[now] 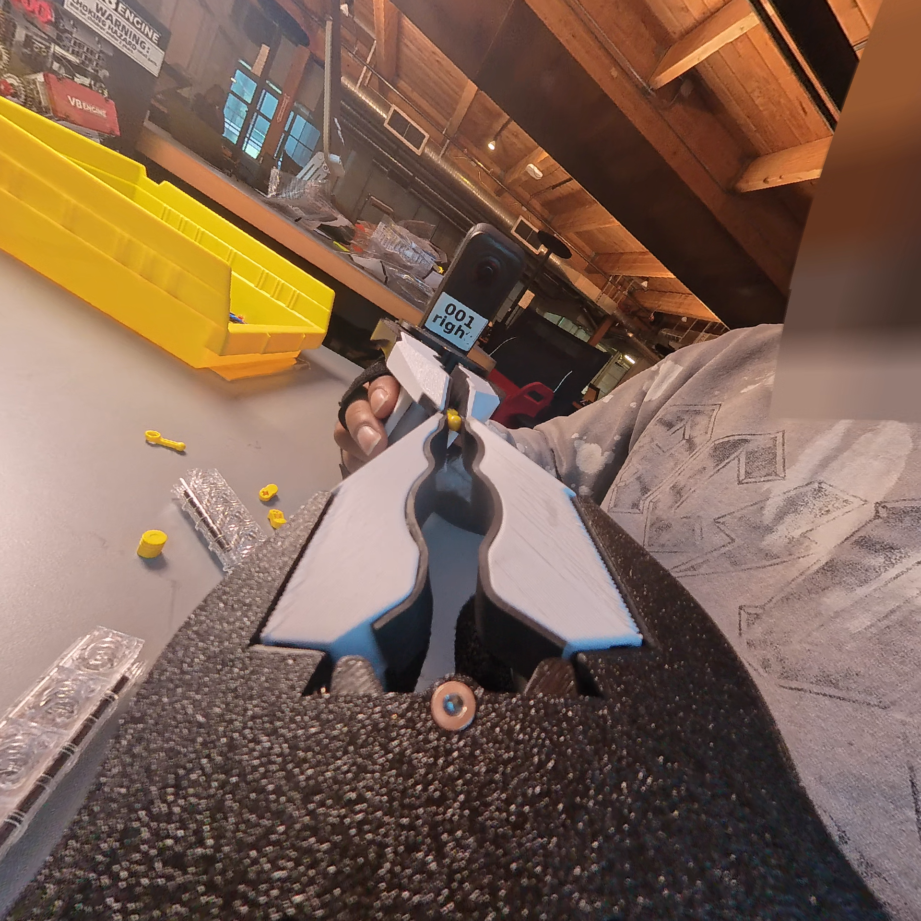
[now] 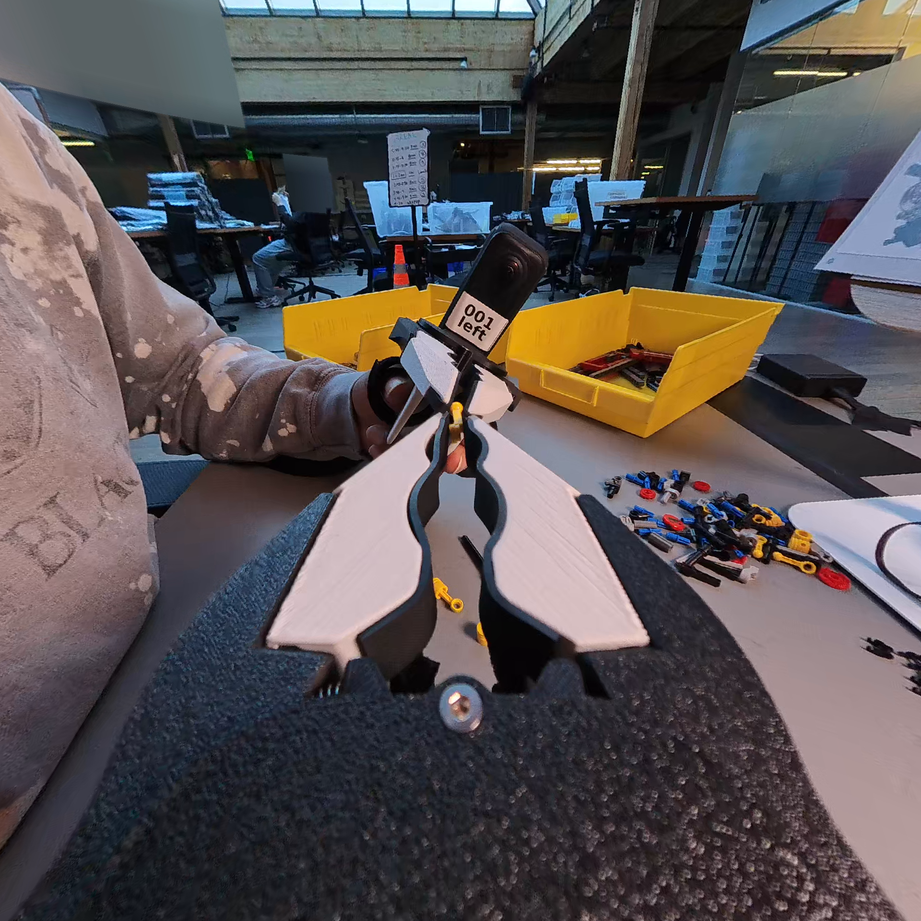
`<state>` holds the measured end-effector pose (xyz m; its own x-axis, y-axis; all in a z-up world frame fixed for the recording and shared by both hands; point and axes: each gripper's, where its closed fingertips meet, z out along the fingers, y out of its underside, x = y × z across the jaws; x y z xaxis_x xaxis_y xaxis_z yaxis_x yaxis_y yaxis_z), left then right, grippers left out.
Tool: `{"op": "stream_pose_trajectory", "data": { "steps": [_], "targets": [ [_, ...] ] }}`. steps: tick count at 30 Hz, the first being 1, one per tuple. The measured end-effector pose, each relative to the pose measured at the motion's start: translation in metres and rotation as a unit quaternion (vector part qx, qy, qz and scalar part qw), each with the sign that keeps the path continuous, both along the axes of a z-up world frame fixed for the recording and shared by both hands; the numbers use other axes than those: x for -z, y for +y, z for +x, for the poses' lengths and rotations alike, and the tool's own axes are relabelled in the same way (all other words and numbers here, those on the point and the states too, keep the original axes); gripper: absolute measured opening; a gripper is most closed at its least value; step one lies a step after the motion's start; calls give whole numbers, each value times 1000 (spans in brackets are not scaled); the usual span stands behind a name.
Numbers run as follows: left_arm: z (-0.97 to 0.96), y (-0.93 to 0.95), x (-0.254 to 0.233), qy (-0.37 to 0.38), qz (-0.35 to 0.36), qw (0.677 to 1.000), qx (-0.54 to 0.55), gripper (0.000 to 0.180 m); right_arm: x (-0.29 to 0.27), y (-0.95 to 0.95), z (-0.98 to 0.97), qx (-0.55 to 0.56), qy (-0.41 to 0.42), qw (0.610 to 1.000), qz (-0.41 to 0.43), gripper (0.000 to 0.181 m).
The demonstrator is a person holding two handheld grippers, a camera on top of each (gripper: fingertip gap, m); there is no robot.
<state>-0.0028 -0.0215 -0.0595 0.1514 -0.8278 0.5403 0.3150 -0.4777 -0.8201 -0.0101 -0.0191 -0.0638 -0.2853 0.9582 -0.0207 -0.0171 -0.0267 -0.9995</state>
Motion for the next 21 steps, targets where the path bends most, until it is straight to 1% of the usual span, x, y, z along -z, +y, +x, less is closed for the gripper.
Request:
{"op": "stream_pose_trajectory", "data": {
  "steps": [16, 18, 19, 21],
  "targets": [
    [0, 2, -1, -7, -9, 1000, 1, 2, -1, 2, 0, 4, 0, 1000, 1, 4],
    [-1, 4, 4, 23, -3, 1000, -9, 3, 0, 5, 1, 9, -6, 1000, 11, 4],
    [-2, 7, 11, 58, 4, 998, -24, 5, -1, 9, 4, 13, -4, 1000, 10, 4],
    [-5, 14, 38, 175, 18, 983, -52, 12, -6, 24, 11, 31, -7, 999, 11, 4]
  ]
}}
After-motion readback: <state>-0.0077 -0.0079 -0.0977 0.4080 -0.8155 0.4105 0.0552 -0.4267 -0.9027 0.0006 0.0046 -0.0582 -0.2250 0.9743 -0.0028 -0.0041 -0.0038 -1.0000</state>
